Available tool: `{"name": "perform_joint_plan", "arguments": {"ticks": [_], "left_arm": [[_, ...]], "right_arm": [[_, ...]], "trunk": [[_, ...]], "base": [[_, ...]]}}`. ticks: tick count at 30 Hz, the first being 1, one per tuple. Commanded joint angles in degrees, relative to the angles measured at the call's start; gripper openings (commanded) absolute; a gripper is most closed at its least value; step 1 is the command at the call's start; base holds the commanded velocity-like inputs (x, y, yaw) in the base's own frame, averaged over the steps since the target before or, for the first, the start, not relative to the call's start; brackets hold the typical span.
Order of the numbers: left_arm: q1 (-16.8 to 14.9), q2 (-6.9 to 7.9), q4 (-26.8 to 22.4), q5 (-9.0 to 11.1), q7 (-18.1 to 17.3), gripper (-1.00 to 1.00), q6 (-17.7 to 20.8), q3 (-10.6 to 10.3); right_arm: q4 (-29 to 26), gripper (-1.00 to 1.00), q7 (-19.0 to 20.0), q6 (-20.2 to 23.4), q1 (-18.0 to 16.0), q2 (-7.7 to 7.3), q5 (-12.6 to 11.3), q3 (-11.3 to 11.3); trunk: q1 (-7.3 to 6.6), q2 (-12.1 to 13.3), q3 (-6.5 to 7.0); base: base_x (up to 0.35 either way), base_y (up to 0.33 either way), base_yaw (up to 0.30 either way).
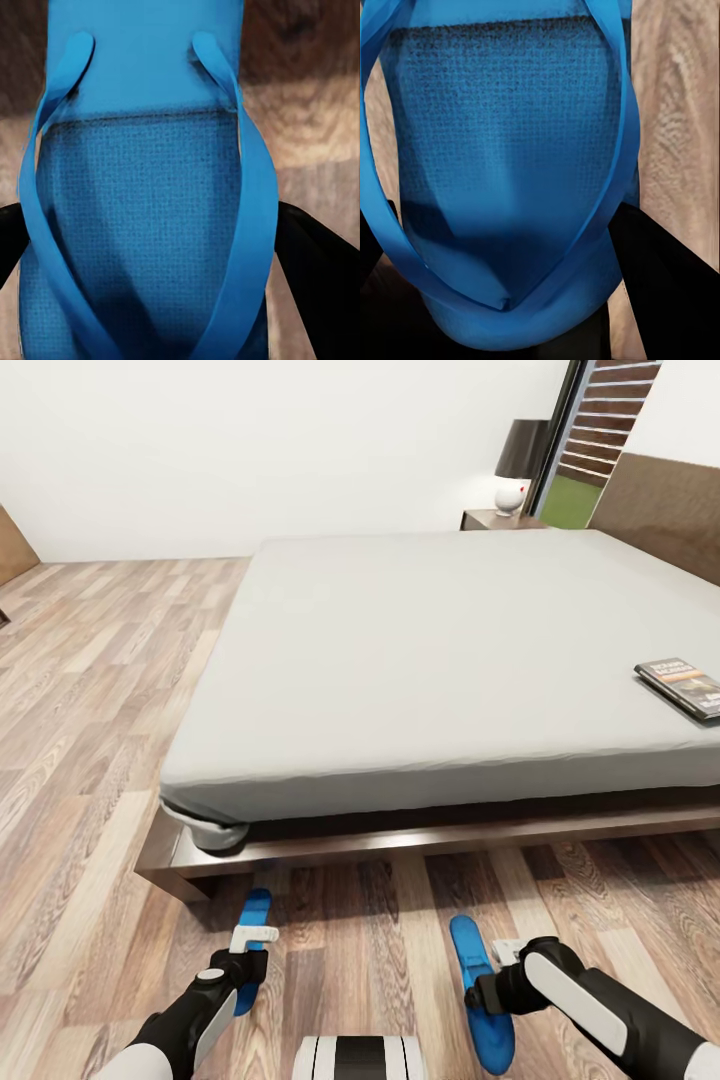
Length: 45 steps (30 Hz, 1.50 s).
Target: In the bedroom, move the book from the bed onto either nightstand, and place the two sandals side by side next to the bed.
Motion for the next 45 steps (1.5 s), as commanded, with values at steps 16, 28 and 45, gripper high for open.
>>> {"name": "perform_joint_plan", "arguments": {"ticks": [16, 28, 45], "left_arm": [[-0.05, 0.04, -1.12, 0.42, 0.37, -1.0, -0.55, -0.31], [-0.07, 0.13, -1.64, 0.42, 0.37, -1.0, -0.72, -0.3], [-0.07, 0.17, -4.11, 0.34, 0.64, -1.0, -2.59, -0.32]], "right_arm": [[-0.48, -1.0, -2.34, 3.46, -2.92, -0.11, -0.64, 0.16], [-3.25, -1.0, -2.37, 4.26, -3.31, -0.42, -0.7, 0.1], [-5.35, -1.0, -2.45, 4.42, -3.37, -0.52, -0.81, 0.04]], "trunk": [[0.01, -0.03, -0.27], [0.17, -0.11, -1.6], [0.3, -0.18, -2.71]], "base": [[0.0, 0.0, 0.0], [0.0, 0.0, 0.0], [0.0, 0.0, 0.0]]}}
